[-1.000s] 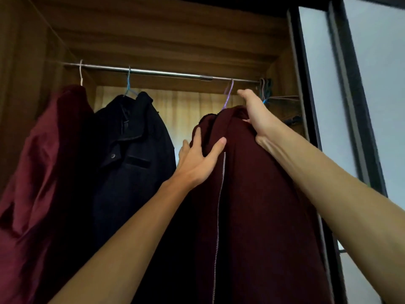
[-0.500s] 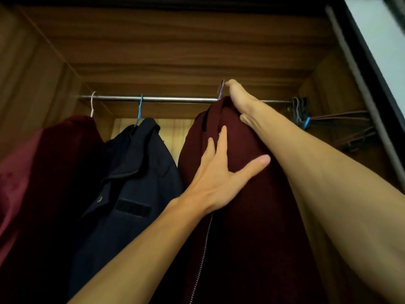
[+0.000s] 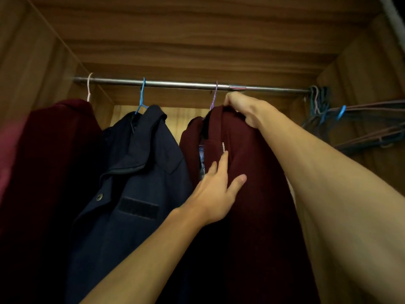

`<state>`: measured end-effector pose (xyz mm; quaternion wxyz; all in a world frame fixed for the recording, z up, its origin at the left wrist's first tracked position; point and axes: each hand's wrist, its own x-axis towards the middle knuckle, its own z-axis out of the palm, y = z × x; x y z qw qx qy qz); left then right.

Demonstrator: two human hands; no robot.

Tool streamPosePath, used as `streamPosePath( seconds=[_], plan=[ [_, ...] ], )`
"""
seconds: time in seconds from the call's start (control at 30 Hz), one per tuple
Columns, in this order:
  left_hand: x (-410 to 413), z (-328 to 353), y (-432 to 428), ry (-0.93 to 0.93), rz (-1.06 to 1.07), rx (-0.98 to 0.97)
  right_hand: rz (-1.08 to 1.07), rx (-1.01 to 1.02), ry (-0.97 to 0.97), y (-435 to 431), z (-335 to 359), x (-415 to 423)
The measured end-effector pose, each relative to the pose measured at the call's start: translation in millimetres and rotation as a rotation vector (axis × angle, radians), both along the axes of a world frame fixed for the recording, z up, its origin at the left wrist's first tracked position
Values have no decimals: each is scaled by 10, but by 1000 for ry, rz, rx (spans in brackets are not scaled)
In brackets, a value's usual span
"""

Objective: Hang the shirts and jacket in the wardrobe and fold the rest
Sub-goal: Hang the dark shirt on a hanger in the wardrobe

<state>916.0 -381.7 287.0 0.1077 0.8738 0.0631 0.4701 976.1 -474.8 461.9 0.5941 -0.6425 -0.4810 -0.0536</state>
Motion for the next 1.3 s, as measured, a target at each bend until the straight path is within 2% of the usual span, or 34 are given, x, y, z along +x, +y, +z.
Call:
streamPosePath(
  seconds=[0.1, 0.27, 0.47, 0.63, 0.77, 0.9, 1.0, 1.13, 1.3],
  plan=[
    [12, -107, -12, -5, -16, -45, -102, 75, -24, 2, -131, 5],
    [-170, -286, -89, -25, -11, -76, -383, 94, -267, -117, -444, -124],
    [-557, -526, -343, -33, -3, -101, -526, 59, -370, -418, -899, -374],
    [-866, -789, -552, -22, -72, -134, -554, 140, -369, -690, -1275, -627],
    [-1100, -1036, -766, -19, -94, -108, -639, 62, -402, -918, -1625, -854],
    [-1268, -1280, -1036, 25, 47, 39, -709, -61, -450, -1255, -2078, -992],
    [-1374, -1418, -1279, 60, 60, 54, -730, -160, -407, -1619, -2434, -1167],
    [-1497, -1651, -1642, 92, -23, 74, -726, -242, -249, -2126, -3012, -1498],
    [-1710, -2180, -2124, 225, -198, 18, -805, -431, -192, -2809, -3609, -1914]
  ],
)
